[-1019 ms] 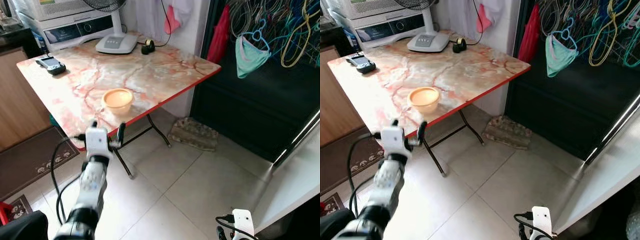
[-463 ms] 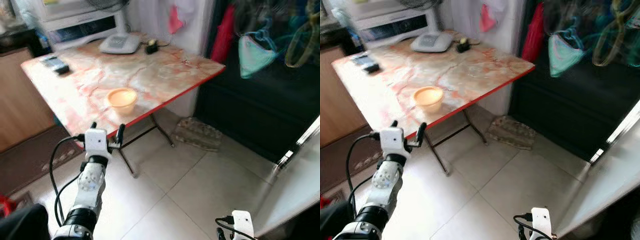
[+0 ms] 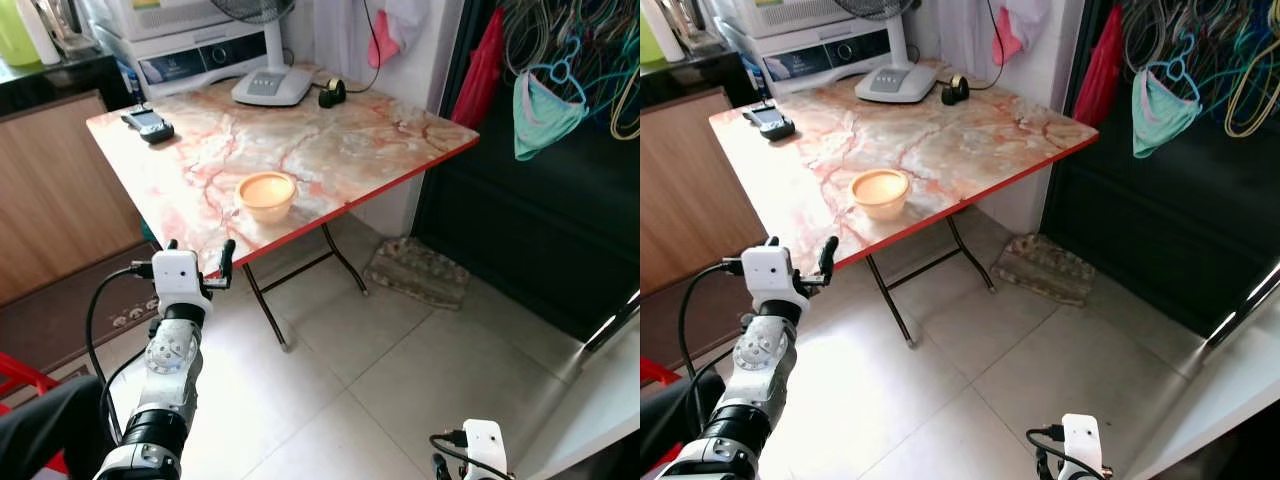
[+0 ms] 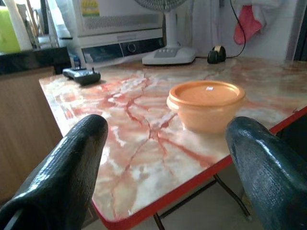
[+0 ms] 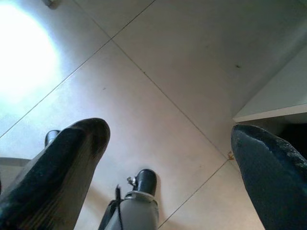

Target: Restocking fridge

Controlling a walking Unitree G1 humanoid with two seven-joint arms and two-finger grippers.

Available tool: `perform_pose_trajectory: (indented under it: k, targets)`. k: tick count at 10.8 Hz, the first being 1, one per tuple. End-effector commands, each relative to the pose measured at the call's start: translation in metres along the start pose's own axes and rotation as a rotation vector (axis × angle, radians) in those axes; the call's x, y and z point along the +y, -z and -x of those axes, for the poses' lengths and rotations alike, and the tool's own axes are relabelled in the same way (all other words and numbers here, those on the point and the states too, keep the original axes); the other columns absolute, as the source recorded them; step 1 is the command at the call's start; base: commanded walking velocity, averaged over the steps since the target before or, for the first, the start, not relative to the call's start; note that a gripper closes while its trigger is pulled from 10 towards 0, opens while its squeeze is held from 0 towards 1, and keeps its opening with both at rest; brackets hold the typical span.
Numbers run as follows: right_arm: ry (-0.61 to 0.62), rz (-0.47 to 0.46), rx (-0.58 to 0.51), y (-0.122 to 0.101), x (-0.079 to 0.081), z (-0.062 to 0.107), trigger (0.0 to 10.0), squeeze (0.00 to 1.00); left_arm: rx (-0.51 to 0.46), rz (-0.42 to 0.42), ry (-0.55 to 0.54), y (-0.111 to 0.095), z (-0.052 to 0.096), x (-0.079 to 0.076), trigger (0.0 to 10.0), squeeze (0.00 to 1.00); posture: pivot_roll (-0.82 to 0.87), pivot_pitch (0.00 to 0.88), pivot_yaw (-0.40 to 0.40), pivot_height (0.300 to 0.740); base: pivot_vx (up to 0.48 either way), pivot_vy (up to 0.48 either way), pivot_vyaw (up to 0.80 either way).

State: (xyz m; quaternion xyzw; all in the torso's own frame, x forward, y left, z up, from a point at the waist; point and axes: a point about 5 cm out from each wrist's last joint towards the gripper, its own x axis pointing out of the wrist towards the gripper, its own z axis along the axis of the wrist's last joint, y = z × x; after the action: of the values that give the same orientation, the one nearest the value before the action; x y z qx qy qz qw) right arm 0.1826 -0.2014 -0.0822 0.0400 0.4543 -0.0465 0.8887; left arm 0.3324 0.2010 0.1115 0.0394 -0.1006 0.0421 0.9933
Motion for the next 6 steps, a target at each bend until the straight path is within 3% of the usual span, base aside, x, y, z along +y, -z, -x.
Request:
perform_pose_trajectory:
  k: [1,5,6]
  targets:
    - [0.003,-0.021,-0.013,-0.0024,0.0005,-0.0004,10.0,0.00,-0.002,0.009,-0.009,-0.0051,-0.0052,0.0031,10.0,0.00,0.07,0.000,0.001,0.740,0.255,0.000,0.00]
    - [-0.008,0.010,-0.007,-0.0053,0.0006,-0.0010,10.0,0.00,-0.010,0.019,-0.036,-0.0110,-0.0113,0.0105,10.0,0.00,0.08,0.000,-0.002,0.740,0.300,0.000,0.00]
    - [-0.006,0.005,-0.013,-0.0060,0.0006,-0.0010,10.0,0.00,-0.007,0.017,-0.033,-0.0112,-0.0118,0.0103,10.0,0.00,0.08,0.000,-0.003,0.740,0.304,0.000,0.80]
